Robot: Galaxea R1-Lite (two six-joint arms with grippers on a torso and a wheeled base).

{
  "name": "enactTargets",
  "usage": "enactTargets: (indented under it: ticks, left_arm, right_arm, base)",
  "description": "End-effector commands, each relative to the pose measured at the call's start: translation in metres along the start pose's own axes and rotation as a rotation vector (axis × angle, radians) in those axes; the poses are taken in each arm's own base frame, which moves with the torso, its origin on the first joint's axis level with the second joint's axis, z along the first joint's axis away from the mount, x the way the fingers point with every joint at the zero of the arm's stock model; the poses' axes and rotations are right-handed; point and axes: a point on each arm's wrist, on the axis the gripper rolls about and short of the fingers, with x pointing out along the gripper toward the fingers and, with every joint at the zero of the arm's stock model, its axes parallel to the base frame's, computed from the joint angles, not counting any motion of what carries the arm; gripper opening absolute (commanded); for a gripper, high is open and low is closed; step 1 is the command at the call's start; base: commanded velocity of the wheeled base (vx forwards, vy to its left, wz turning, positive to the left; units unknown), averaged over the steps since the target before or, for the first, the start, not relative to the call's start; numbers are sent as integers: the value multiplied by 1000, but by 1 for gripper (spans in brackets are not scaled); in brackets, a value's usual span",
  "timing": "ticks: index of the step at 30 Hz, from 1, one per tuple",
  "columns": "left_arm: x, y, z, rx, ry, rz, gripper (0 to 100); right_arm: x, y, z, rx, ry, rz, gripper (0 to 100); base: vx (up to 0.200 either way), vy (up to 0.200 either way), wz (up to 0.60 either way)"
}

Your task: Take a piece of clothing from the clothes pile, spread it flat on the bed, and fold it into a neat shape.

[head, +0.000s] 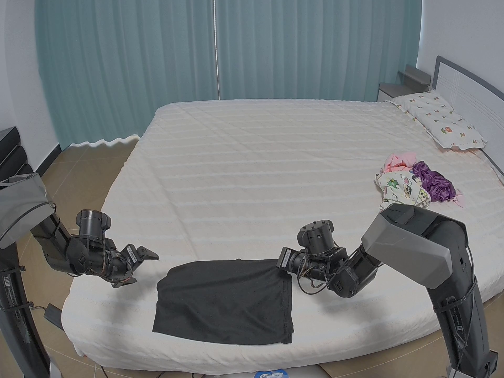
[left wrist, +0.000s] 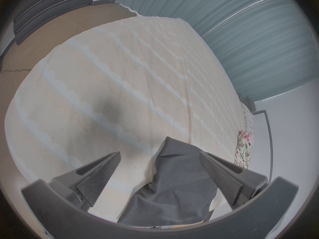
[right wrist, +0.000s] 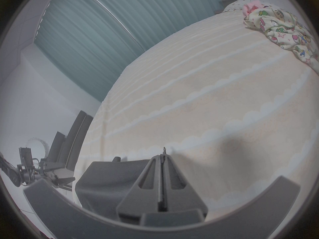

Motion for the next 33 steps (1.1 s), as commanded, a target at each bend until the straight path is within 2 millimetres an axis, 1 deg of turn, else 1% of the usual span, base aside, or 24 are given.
enactTargets:
  ticks: [1,8,9,15,18,19,21,23,24,25,28,31,33]
  left_arm:
    - [0,0,0,-1,0,1,100]
    - [0,0,0,-1,0,1,100]
    - [0,0,0,-1,0,1,100]
    - [-1,-1,1,-3,-4,-3,100]
    - [-5,-8,3,-43,-20,-23,100]
    - [-9,-15,2,-61,-27,-41,100]
    - [-14,-30,-5,-68,-18,-70,100]
    - [-13,-43,-16,-58,-2,-85,100]
    - [-13,-43,-16,-58,-2,-85,100]
    - [-10,-52,-28,-46,29,-97,100]
    - [-4,-61,-41,-18,36,-123,100]
    - [-2,-65,-48,12,-10,-141,100]
    - [8,-64,-57,34,-14,-139,100]
  right_arm:
    - [-2,0,3,14,-12,-2,0]
    - [-2,-2,9,42,-39,-24,0]
    - [-2,-4,9,44,-39,-26,100]
    - [-3,-4,10,43,-33,-33,100]
    - [-5,-2,12,45,-43,-26,100]
    - [-7,-1,13,47,-47,-23,100]
    - [-12,2,15,46,-48,-18,100]
    - [-17,4,17,46,-50,-15,100]
    - [-17,4,17,46,-50,-15,100]
    - [-20,5,18,46,-51,-14,100]
    - [-22,3,16,51,-43,-21,100]
    - [-23,1,14,66,-38,-26,100]
    - [-23,2,15,73,-39,-24,100]
  base:
    - [0,0,0]
    - [0,0,0]
    - [0,0,0]
    - [0,0,0]
    - [0,0,0]
    - [0,0,0]
    - [0,0,0]
    - [0,0,0]
    - [0,0,0]
    - [0,0,0]
    - [0,0,0]
    - [0,0,0]
    - [0,0,0]
